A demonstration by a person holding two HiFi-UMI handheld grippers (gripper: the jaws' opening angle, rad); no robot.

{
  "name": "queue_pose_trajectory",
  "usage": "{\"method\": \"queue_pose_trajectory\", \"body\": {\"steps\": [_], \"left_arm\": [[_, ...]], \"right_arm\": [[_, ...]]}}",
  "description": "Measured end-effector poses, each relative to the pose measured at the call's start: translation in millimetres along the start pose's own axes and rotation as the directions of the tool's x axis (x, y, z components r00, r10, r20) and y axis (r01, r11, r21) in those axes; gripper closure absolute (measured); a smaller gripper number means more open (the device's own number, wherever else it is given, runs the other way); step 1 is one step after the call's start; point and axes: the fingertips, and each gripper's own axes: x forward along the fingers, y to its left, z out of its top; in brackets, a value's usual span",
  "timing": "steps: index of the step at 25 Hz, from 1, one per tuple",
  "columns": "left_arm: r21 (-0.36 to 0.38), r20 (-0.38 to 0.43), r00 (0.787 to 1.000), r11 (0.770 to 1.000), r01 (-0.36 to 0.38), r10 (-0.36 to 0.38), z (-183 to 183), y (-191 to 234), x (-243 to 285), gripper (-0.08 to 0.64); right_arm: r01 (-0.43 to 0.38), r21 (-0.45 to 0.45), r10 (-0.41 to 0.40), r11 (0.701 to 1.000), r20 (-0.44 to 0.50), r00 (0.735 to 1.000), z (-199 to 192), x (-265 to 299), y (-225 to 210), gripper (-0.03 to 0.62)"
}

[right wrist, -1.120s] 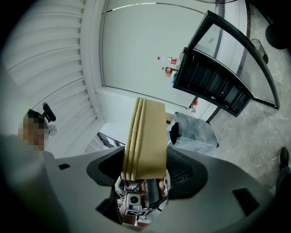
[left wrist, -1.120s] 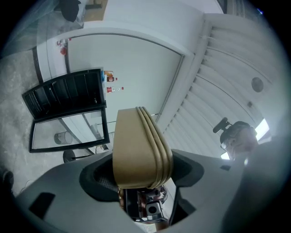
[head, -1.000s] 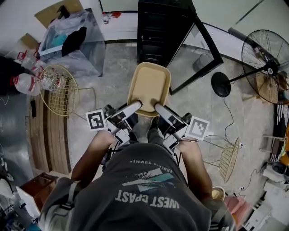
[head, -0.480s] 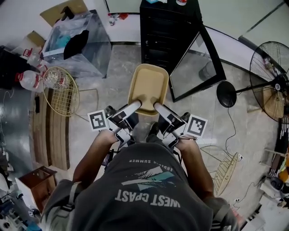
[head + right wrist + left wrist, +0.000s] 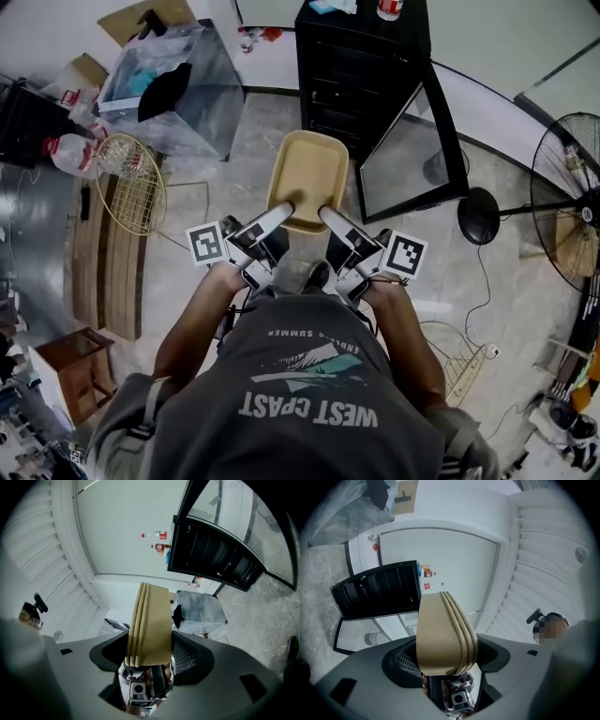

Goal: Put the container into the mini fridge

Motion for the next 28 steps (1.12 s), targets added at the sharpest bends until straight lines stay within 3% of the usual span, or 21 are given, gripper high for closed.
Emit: {"method": "queue_pose_trajectory", "body": {"steps": [14, 28], "left_arm": [[-0.028, -0.006, 0.999, 0.998, -0.047, 0.047, 14, 37, 23, 0.242], [-0.116, -0.133, 0.990, 0.992, -0.050, 0.035, 63, 103, 56, 0.241]], "right_arm": [[0.017, 0.052, -0.019, 0.999, 0.039, 0.999, 28, 4, -35, 0.298], [0.093, 0.098, -0.112, 0.991, 0.210, 0.971, 81, 38, -88, 0.299]]}}
